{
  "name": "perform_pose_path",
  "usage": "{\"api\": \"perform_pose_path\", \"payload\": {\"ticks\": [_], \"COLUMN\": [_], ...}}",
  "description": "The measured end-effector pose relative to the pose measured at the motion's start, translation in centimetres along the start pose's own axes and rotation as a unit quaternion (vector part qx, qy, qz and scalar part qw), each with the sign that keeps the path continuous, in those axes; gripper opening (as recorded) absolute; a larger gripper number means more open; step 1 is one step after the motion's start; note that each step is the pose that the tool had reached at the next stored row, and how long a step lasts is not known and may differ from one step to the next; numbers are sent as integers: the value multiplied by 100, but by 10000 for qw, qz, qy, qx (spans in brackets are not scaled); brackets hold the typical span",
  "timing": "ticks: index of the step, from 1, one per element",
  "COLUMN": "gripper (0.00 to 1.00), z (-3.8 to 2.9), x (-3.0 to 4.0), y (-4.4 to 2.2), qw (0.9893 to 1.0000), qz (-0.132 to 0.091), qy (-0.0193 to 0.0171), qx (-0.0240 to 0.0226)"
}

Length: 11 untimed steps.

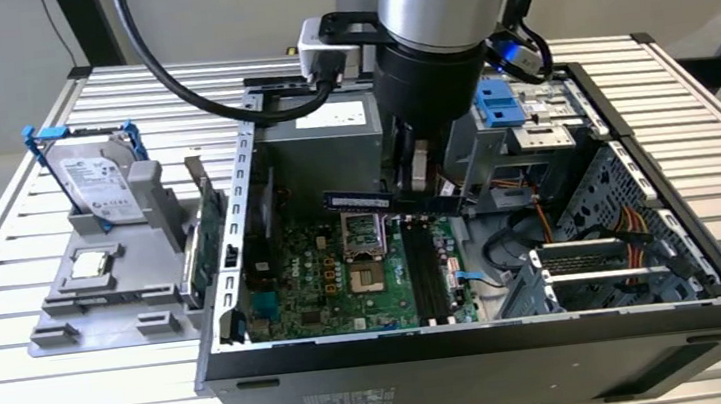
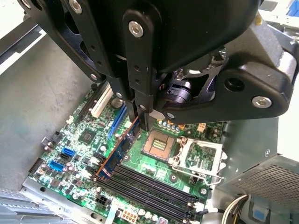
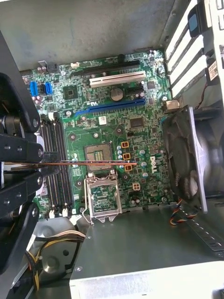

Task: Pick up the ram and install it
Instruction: 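Insert the ram into the slot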

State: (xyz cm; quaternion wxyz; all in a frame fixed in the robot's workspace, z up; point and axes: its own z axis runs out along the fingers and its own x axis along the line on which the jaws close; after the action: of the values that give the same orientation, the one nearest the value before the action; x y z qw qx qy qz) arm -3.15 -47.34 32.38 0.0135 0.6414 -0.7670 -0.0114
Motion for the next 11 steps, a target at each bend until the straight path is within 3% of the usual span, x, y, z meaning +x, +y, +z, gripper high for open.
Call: {"api": "perform_pose_path", "payload": {"ticks": [6,11], "gripper": [0,0], "z": [21,48], "x": [-1,-4], "y": [-1,0], "qw": [10000,10000], "qz": [9,11], "qy": [-1,-15], "qx": [6,81]}}
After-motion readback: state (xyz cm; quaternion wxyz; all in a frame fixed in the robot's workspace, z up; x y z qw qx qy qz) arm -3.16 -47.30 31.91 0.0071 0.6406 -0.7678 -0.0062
